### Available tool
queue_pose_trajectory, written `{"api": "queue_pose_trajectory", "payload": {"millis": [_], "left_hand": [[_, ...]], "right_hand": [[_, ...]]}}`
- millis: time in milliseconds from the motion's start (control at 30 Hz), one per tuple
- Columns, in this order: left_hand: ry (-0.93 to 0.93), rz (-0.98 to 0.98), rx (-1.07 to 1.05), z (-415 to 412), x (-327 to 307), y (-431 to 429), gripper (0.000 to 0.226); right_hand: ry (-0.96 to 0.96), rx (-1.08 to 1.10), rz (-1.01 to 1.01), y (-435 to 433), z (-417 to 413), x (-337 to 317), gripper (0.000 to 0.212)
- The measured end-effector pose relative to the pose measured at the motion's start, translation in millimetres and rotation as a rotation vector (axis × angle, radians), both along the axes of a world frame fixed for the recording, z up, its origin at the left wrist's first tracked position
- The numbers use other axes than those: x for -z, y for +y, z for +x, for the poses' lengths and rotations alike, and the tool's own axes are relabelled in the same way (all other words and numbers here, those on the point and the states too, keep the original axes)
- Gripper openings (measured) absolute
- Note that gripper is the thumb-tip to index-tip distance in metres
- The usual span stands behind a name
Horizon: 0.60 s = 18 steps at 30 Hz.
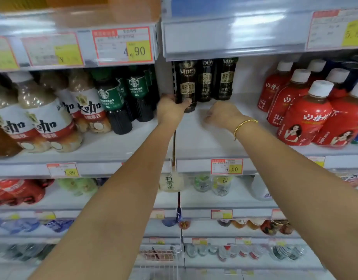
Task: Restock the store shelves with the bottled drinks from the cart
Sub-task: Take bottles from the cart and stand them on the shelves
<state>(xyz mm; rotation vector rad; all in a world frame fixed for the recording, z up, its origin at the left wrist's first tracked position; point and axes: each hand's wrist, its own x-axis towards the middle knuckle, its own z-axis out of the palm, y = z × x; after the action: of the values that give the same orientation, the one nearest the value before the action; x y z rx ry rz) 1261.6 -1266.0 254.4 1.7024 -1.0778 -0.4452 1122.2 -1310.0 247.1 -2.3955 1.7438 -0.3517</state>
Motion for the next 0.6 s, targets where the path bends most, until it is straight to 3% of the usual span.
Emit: {"api": "queue_pose_trajectory", "payload": {"millis": [67, 133, 233, 300, 400, 533, 600], "left_hand": [[0.002, -0.15, 0.013, 0.8, -2.8, 44.1, 0.026], [-0.026, -0.257, 0.014, 6.5, 4.7, 97.3, 0.036], [-0.116, -0.225, -0.027, 23.1, 37.1, 178.8, 0.05], [-0.102, -0.106, -0.012, 37.6, 76.8, 225.5, 0.049], [-0.048, 0.224, 0.004, 59.8, 166.4, 282.2, 0.042], [0.182, 0.628, -0.058, 84.5, 290.9, 348.7, 0.008], [0.247, 0.784, -0.073, 94.9, 341.0, 374.4, 0.013]], "right_hand": [[-0.1, -0.032, -0.071, 20.3, 1.4, -8.2, 0.025], [-0.259, -0.089, -0.213, 59.6, 5.3, -14.4, 0.022], [-0.466, -0.253, -0.3, 129.2, 17.7, -1.6, 0.023], [-0.466, -0.362, -0.195, 165.4, 29.3, 30.3, 0.02], [-0.277, -0.471, -0.101, 200.8, 51.0, 99.5, 0.018], [-0.093, -0.559, 0.277, 254.1, 82.2, 218.2, 0.021], [-0.005, -0.571, 0.46, 283.0, 92.3, 281.7, 0.023]]}}
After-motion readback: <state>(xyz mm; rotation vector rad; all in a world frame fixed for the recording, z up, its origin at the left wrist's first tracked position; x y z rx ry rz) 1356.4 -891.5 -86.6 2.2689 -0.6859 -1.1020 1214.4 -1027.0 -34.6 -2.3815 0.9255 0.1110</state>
